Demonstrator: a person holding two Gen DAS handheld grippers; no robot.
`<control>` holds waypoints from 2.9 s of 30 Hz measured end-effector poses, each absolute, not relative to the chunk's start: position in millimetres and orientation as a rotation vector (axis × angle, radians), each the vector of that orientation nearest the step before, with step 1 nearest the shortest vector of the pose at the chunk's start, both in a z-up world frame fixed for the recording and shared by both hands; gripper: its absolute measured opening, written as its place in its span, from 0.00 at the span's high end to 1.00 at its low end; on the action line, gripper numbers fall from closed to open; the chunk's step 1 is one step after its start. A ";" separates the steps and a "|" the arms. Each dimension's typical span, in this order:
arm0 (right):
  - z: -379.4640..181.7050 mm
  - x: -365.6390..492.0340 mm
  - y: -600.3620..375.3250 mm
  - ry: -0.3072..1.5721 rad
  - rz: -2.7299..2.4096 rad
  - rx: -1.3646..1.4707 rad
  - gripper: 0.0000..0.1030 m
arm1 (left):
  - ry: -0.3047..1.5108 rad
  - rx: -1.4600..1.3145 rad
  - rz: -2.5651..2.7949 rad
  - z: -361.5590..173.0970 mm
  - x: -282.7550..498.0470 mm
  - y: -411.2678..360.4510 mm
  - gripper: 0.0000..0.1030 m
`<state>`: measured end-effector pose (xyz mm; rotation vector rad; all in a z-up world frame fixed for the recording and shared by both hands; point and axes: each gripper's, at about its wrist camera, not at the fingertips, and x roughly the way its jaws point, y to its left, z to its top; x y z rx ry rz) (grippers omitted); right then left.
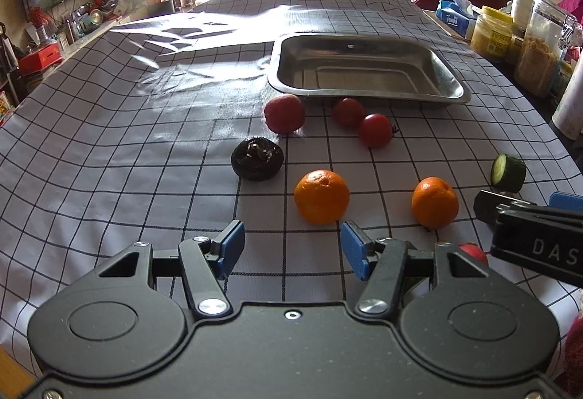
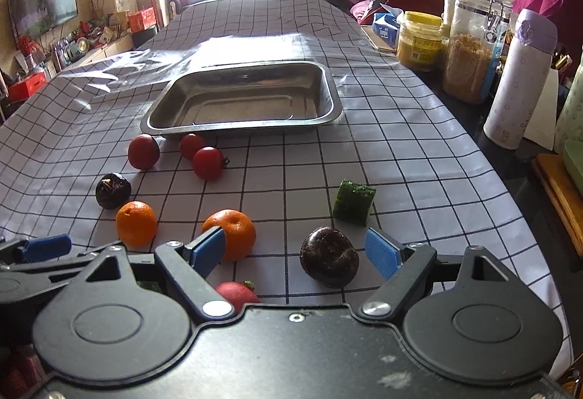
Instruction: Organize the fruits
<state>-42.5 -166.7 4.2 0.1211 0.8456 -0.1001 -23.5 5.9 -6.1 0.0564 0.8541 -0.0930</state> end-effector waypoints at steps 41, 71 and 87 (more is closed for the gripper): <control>9.2 -35.5 -181.5 0.885 -0.069 0.148 0.17 | 0.919 0.021 -0.188 2.3 -6.4 13.5 0.40; 0.9 121.4 -156.2 1.128 0.094 0.218 0.20 | 1.006 -0.074 -0.134 1.9 149.3 27.3 0.40; -27.6 129.5 -133.3 1.133 0.092 0.127 0.29 | 0.978 -0.024 -0.179 -8.4 141.6 20.3 0.40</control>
